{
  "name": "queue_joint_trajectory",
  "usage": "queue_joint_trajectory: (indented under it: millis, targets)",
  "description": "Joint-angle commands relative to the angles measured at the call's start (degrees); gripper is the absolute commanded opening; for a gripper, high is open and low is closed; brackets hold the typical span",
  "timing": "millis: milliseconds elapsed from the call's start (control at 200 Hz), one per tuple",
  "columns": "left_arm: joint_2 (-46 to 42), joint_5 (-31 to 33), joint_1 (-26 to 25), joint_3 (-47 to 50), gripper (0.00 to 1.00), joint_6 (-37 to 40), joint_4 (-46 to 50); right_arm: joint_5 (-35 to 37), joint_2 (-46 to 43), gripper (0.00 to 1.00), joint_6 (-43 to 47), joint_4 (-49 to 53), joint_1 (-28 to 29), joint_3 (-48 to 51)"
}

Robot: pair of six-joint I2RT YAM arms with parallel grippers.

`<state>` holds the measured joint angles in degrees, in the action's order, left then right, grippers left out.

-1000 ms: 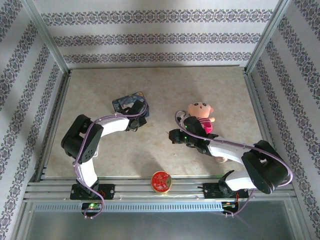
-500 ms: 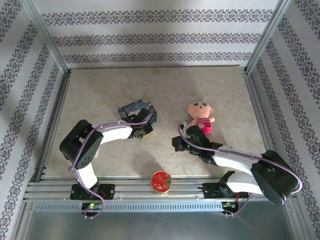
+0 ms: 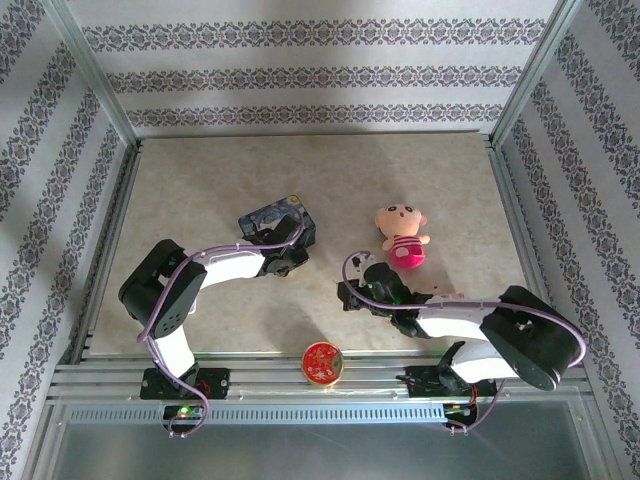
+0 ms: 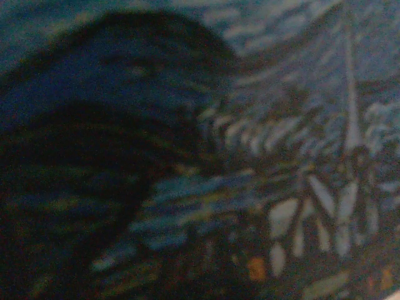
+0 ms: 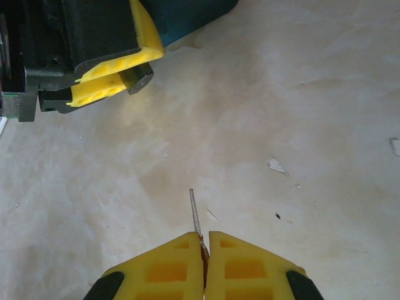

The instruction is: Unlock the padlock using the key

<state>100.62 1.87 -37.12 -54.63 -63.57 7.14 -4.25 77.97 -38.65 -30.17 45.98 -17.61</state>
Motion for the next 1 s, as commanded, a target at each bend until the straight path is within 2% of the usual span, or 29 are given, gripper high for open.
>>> queue_joint_trajectory:
  millis: [0, 240, 365, 490, 994]
  targets:
    - [0.85, -2.32, 0.08, -0.66, 0.01, -2.07, -2.44, 1.09, 2.73, 0.0, -0.28, -7.86, 0.82, -0.63]
    - [0.64, -2.92, 0.41, -0.39, 0.02, -2.26, -2.48, -1.61, 12.85, 0.0, -1.93, -17.47, 1.12, -4.96]
    - [-0.01, -3.14, 0.62, -0.01, 0.02, -2.61, -2.55, -0.14, 16.67, 0.0, -1.12, -23.25, 2.41, -5.78]
    - [-0.33, -3.11, 0.8, -0.11, 0.03, -2.53, -2.48, 3.62, 18.44, 0.0, 1.37, -22.53, 4.03, -7.65]
    - [-0.36, -4.33, 1.0, 0.23, 0.03, -3.2, -3.27, 7.5, 25.37, 0.0, 2.52, -27.83, 4.56, -8.6]
